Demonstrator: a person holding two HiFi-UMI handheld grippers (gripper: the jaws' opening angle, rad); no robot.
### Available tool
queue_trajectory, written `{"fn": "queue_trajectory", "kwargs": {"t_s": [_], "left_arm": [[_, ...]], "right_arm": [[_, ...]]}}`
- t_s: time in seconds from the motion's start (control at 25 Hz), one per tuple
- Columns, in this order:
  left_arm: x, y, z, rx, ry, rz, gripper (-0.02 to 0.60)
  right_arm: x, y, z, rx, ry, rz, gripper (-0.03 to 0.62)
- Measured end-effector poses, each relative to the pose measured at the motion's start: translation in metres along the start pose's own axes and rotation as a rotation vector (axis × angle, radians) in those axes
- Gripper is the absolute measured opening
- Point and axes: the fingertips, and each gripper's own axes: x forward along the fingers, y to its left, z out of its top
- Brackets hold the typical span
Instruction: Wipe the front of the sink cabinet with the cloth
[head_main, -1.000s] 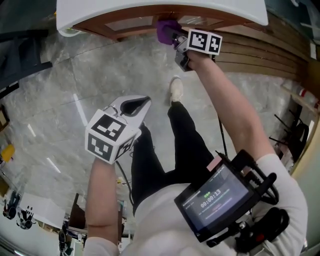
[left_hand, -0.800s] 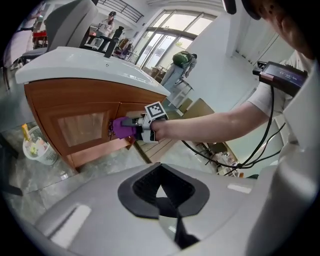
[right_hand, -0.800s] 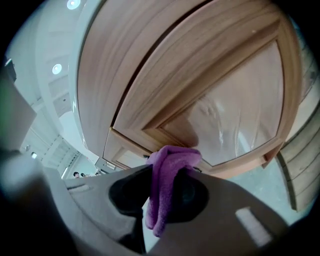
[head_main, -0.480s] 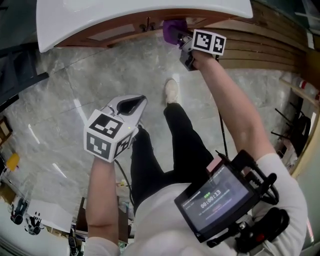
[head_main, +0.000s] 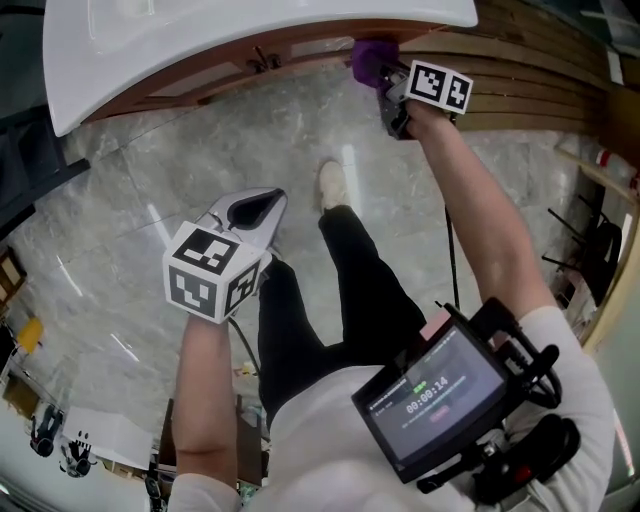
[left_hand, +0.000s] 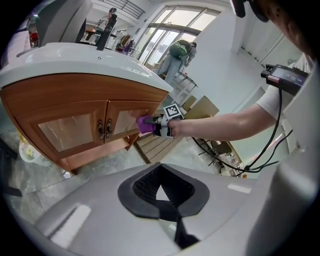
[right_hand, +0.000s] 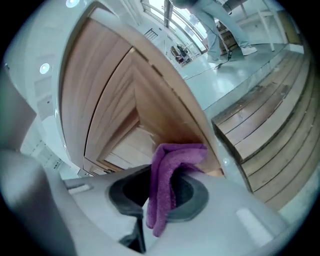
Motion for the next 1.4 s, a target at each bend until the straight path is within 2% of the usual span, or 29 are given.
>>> {"fn": "queue_trajectory", "kwargs": {"t_s": [0.4,0.6,0.76,0.96,1.24,1.4], "left_arm": [[0.009,-0.01,0.008,0.001,-0.012,-0.004,0.006],[-0.007,0.002,-0.005,-0.019,-0.018,0.008,0.006],[-0.028,0.016,-0.018,-0.039,-0.034,0.028,0.006],[-0.061,0.031,-0.041,-0.068,-0.053,0.056,0.006],[-0.104,0.062,-0.082,-0.105,-0.061,0.08,0.006],[-0.124,0.079,-0.108,-0.144,-0.065,0.09,0.006]], "right_arm": [[-0.034,-0.045,0.018,-0.004,-0.02,-0.084,0.06],[-0.031,-0.037,0.007,-0.093,0.002,-0.128,0.061],[-0.008,0.005,-0.026,-0.14,0.054,-0.074,0.061],[0.041,0.079,-0.097,-0.188,0.175,0.026,0.061],[0.116,0.186,-0.188,-0.217,0.289,0.149,0.061],[0.156,0.24,-0.225,-0.209,0.33,0.209,0.061]]}}
